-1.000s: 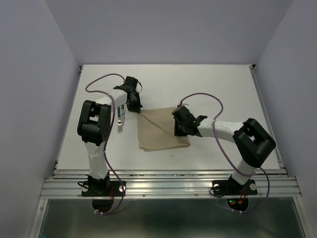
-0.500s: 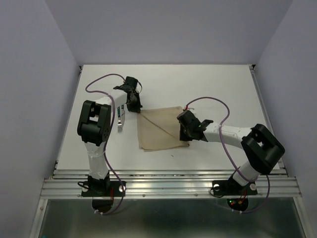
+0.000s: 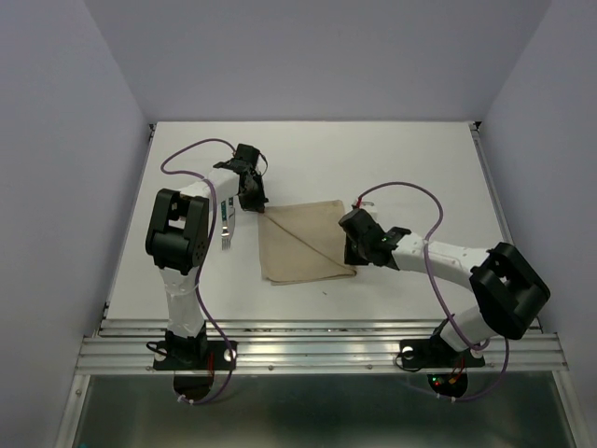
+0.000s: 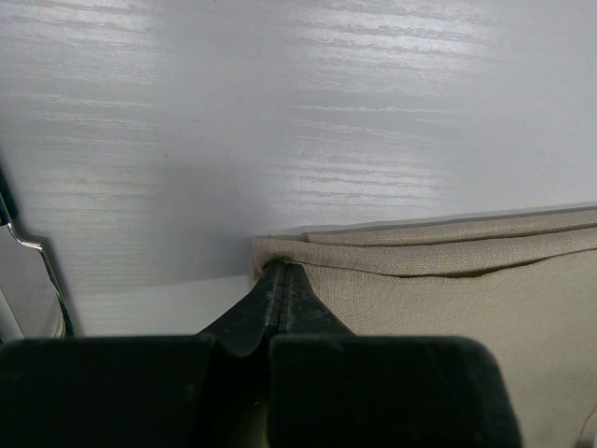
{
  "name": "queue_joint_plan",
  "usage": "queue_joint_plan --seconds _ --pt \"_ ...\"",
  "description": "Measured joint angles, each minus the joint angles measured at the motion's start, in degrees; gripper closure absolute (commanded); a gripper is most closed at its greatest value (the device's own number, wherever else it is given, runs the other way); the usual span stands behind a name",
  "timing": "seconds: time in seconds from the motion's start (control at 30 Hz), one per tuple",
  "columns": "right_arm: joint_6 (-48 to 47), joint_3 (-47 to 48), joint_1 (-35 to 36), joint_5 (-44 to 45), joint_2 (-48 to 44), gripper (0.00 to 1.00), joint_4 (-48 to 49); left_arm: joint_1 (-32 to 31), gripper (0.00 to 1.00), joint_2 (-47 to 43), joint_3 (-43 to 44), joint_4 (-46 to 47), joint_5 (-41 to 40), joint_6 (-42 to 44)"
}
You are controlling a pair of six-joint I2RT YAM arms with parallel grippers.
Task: Fold the napkin into a case and place the utensils inside
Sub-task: Smooth out the upper triangle-folded napkin at the center of the board.
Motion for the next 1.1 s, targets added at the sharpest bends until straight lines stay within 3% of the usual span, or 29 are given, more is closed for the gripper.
queue_joint_plan --seconds 1.1 --pt "2.58 -5.44 -0.04 -2.97 0.07 0.99 3.08 -0.02 1.00 -2.80 0.17 -3.72 -0.50 0.20"
